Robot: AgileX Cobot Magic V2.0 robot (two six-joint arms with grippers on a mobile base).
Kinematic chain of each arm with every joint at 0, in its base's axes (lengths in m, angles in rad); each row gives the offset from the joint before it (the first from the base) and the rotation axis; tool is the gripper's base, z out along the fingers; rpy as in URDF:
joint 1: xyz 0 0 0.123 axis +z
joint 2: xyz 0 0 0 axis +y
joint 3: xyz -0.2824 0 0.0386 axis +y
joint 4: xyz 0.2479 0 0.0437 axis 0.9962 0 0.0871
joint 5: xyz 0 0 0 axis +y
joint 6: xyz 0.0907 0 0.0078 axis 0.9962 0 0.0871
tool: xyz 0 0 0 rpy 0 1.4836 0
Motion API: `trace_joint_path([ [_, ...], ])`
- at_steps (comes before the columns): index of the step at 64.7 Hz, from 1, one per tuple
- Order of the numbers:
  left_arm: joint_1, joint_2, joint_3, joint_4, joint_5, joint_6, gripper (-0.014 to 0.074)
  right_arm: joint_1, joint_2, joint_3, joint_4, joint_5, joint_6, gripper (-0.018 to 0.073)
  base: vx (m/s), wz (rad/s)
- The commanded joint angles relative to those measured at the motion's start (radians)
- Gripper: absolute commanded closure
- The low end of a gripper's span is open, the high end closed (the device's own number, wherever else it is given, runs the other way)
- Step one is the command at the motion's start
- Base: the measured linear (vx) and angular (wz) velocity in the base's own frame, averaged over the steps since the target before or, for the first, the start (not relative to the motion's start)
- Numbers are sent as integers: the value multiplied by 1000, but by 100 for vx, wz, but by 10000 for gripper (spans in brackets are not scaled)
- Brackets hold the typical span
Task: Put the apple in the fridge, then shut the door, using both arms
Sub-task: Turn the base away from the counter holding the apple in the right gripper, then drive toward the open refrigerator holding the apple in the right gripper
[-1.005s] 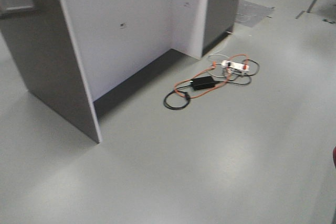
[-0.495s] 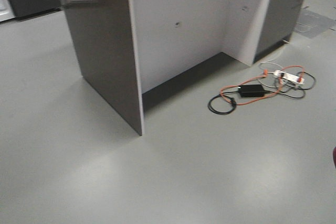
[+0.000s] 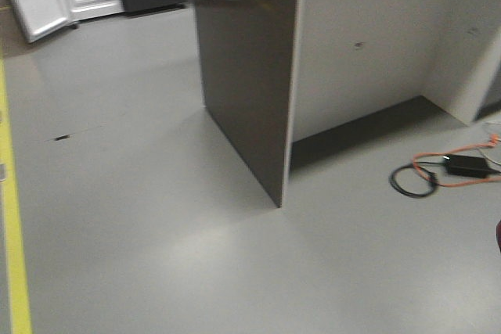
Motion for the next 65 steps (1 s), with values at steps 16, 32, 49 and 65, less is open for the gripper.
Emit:
trace_joint_path([
  [16, -2, -14, 19, -3, -70, -1, 602, 0, 6, -25, 4, -74, -6, 365, 12, 58],
  [32, -2, -14, 19, -3, -70, -1, 602, 0, 6, -25, 4, -74, -6, 365, 14, 52],
  [49, -2, -14, 19, -3, -70, -1, 602, 0, 6, -25, 4, -74, -6, 365, 11, 31],
  [65, -2, -14, 19, -3, -70, -1, 602, 0, 6, -25, 4, -74, -6, 365, 7, 11],
])
